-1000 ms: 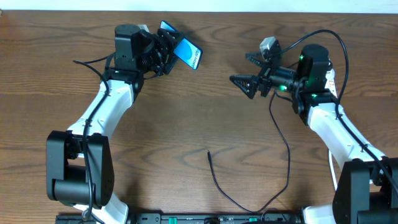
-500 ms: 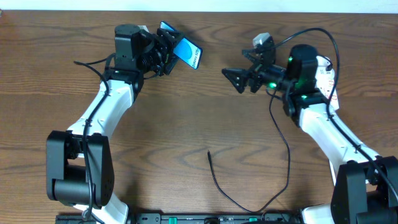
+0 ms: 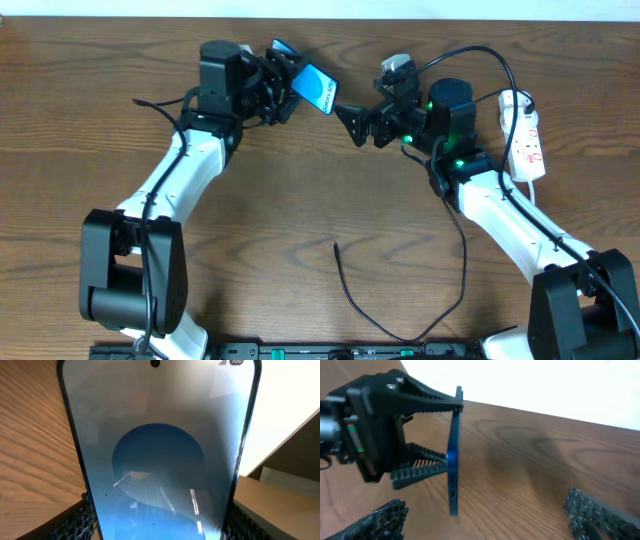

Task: Plug charger to phone and switch on socket
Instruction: 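Raise the right gripper and move it left toward the held phone, then close the right gripper on the phone's edge beside the left gripper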

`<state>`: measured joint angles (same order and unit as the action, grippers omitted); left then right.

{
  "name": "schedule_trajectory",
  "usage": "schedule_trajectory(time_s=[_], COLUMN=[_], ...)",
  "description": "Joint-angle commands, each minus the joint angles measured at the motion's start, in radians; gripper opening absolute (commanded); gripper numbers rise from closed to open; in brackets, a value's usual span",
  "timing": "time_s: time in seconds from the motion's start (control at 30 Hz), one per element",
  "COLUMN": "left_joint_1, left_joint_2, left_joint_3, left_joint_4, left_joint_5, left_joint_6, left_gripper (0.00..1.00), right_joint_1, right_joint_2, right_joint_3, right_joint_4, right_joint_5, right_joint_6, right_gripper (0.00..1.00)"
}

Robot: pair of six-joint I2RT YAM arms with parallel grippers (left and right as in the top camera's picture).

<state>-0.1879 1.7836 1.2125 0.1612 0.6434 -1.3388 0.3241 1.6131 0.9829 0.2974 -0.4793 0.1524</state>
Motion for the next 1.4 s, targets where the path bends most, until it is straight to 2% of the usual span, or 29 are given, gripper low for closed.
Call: schedule_trajectory(time_s=[0.0, 0.77, 1.03, 1.23, 1.37], left_joint_1=[-0.016, -0.134, -0.172, -0.179, -0.179], left_joint_2=[-0.036, -0.036, -0.036, -0.036, -0.036], left_joint_3=[0.023, 0.023, 0.023, 0.023, 0.023], left_joint_4=[0.013, 0.014, 0.014, 0.037, 0.043], left_joint_5=[-0.001, -0.001, -0.009, -0.009, -0.009], left_joint_6=[-0.010, -0.100, -0.100, -0.108, -0.117], left_gripper=[0.07, 0.07, 0.07, 0.07, 0.07], right_joint_1=[0.005, 0.005, 0.005, 0.005, 0.015], right_joint_2=[0.020, 0.073, 0.073, 0.073, 0.073], right_joint_3=[0.023, 0.023, 0.023, 0.023, 0.023], right_joint_4=[0.003, 0.034, 0.034, 0.033, 0.033], right_joint_5=[0.025, 0.025, 0.000, -0.010, -0.010], right_joint_6=[0.031, 0.106, 0.106, 0.106, 0.106], right_gripper=[0.99, 0.95, 0.86, 0.71, 0.67])
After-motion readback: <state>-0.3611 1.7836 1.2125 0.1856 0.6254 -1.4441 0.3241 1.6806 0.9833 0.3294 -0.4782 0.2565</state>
